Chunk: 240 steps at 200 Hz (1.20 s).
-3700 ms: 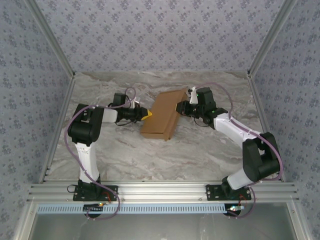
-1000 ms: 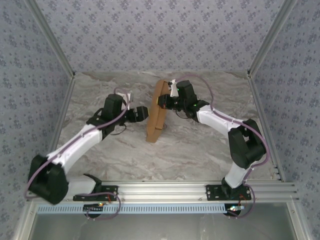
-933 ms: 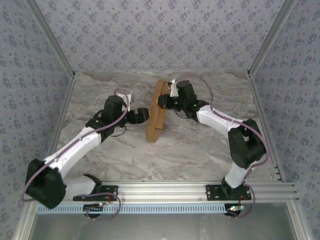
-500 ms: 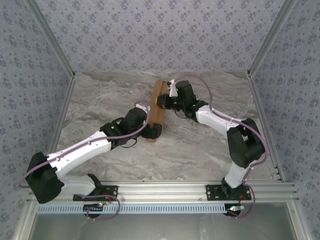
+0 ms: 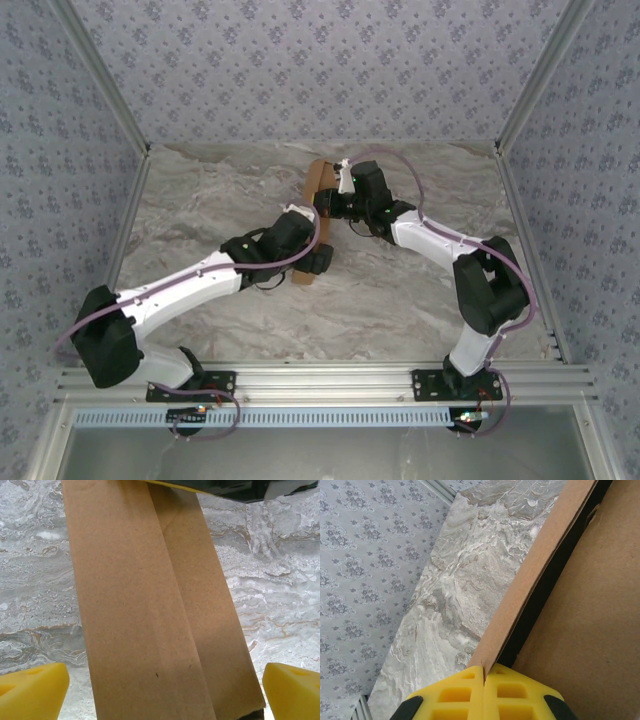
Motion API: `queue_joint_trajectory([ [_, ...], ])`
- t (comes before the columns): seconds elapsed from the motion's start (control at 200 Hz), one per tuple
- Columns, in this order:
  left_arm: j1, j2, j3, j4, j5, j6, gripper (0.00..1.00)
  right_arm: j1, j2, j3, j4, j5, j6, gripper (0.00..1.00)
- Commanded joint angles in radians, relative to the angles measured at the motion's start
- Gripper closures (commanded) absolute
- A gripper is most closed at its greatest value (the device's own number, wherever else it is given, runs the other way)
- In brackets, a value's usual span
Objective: Fold the paper box
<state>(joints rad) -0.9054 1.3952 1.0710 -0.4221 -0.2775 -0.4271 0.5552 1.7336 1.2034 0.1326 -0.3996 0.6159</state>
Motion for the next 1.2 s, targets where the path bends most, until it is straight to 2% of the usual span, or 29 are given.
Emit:
queue_joint_trajectory([
  [0.0,-0.007,0.028,0.036,-0.012,-0.005,0.013,0.01,0.006,0.064,0.011,-0.122,0.045,-0.046,0.97],
  [0.265,-0.008,0.047,0.047,-0.031,-0.037,0.016,0.01,0.006,0.070,0.021,-0.124,0.044,-0.047,0.97],
  [0.45,-0.008,0.047,0.037,-0.027,-0.063,0.016,0.14,0.005,0.064,0.023,-0.129,0.044,-0.048,0.96],
  [0.68,0.000,0.026,-0.004,-0.016,-0.069,0.013,0.25,0.003,0.037,0.035,-0.145,0.044,-0.050,0.91],
  [0.859,0.039,-0.007,-0.052,0.007,-0.008,0.020,0.33,0.002,0.001,0.058,-0.164,0.044,-0.057,0.85],
  [1.019,0.092,-0.041,-0.099,0.047,0.071,0.038,0.41,0.000,-0.031,0.078,-0.195,0.049,-0.077,0.75],
  [1.194,0.138,-0.074,-0.131,0.074,0.131,0.083,0.45,-0.022,-0.079,0.078,-0.224,0.056,-0.104,0.65],
])
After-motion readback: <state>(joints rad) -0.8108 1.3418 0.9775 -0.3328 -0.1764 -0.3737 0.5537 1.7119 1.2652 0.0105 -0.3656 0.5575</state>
